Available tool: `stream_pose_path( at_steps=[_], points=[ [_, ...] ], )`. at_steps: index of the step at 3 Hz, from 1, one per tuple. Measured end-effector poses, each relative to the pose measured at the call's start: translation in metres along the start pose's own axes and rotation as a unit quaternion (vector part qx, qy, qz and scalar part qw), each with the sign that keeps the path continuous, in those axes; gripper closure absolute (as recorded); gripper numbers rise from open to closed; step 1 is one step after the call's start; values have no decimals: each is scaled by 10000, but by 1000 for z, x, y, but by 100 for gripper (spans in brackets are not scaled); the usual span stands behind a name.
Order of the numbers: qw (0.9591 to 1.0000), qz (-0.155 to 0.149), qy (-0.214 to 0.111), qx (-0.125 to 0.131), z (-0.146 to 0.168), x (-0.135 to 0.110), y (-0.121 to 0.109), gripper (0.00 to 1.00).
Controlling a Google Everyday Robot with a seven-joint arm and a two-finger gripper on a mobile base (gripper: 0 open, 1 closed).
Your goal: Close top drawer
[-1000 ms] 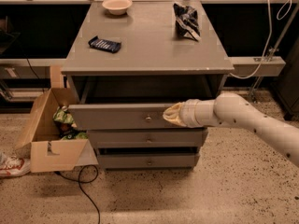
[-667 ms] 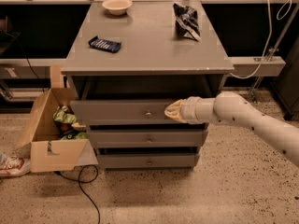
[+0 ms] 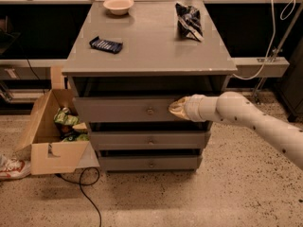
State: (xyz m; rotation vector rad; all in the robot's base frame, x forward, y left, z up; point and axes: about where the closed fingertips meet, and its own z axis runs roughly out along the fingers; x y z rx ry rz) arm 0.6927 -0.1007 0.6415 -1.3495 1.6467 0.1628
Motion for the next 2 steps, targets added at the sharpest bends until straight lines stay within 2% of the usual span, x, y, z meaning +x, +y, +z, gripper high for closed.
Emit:
stream_pose_path(
  at_steps=[1, 2],
  points=[
    [10000, 0, 0, 1, -1, 0, 1, 100],
    [9995, 109, 171, 224, -44, -7, 7, 100]
  ],
)
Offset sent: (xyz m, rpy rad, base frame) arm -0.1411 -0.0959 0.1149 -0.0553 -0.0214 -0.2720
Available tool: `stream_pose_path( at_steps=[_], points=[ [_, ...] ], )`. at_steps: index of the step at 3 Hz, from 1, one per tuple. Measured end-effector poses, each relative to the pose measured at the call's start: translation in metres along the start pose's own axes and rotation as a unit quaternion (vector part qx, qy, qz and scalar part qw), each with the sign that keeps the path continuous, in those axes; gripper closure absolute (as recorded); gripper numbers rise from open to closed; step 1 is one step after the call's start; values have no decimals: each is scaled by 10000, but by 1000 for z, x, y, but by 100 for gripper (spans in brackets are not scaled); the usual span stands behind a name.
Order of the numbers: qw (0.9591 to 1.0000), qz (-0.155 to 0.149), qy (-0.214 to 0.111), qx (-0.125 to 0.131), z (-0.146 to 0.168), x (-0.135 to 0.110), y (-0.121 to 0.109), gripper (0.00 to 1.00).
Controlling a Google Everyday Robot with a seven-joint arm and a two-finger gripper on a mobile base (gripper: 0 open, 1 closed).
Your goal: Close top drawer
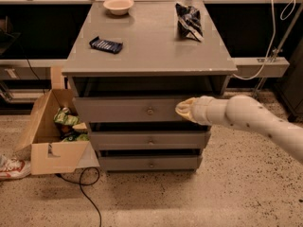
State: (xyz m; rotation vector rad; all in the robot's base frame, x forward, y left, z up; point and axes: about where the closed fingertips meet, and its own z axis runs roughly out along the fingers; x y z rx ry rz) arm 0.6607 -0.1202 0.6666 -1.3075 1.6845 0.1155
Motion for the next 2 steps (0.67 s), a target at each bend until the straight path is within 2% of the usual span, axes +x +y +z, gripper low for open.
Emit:
stream_pose_path(
  at_steps=[1, 2],
  points=[
    [9989, 111, 242, 393, -77, -14, 1, 100],
    [9970, 106, 434, 635, -123, -27, -2, 100]
  ],
)
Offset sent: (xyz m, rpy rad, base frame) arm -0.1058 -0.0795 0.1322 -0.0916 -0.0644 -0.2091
